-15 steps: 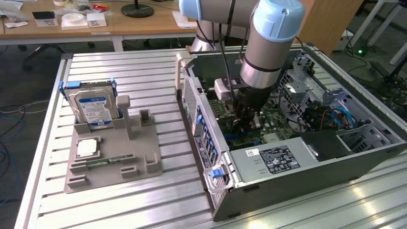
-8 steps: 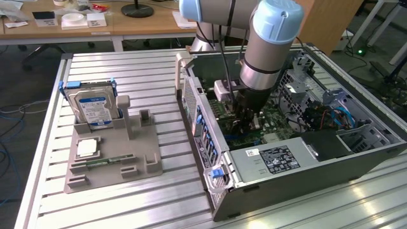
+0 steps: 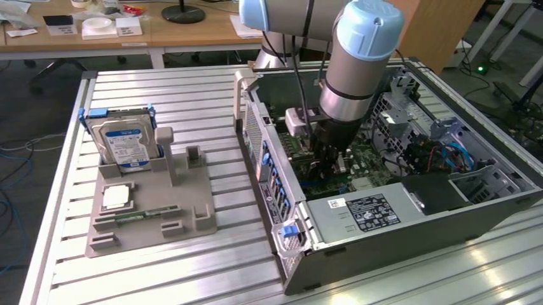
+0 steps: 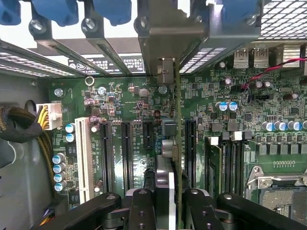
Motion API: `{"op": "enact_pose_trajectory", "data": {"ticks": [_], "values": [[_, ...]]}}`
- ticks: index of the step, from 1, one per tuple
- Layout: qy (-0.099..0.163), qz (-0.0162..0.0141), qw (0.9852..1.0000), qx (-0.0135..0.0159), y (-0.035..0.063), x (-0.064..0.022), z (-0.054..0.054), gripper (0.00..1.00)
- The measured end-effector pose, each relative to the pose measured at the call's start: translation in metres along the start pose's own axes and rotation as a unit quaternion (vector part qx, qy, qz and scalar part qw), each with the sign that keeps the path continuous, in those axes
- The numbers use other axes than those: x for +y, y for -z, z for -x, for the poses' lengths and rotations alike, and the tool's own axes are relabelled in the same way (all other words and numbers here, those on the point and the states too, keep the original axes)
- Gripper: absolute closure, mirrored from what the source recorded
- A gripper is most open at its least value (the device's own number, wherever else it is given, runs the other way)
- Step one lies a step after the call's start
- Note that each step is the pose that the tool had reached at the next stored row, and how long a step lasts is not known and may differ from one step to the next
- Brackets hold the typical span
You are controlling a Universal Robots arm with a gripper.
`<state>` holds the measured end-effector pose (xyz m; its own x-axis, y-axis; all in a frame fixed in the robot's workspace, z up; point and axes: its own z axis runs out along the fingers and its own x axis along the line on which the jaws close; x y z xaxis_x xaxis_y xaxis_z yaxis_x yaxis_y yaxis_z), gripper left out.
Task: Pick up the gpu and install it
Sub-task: 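Insert the gpu into the slot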
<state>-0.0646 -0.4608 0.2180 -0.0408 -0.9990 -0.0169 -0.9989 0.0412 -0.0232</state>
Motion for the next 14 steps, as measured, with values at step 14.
{"op": "enact_pose_trajectory", "data": {"ticks": [14], "values": [[0.0,0.0002,1.0,-0.0008,-0.0016,0.0,0.0001,0.72]]}}
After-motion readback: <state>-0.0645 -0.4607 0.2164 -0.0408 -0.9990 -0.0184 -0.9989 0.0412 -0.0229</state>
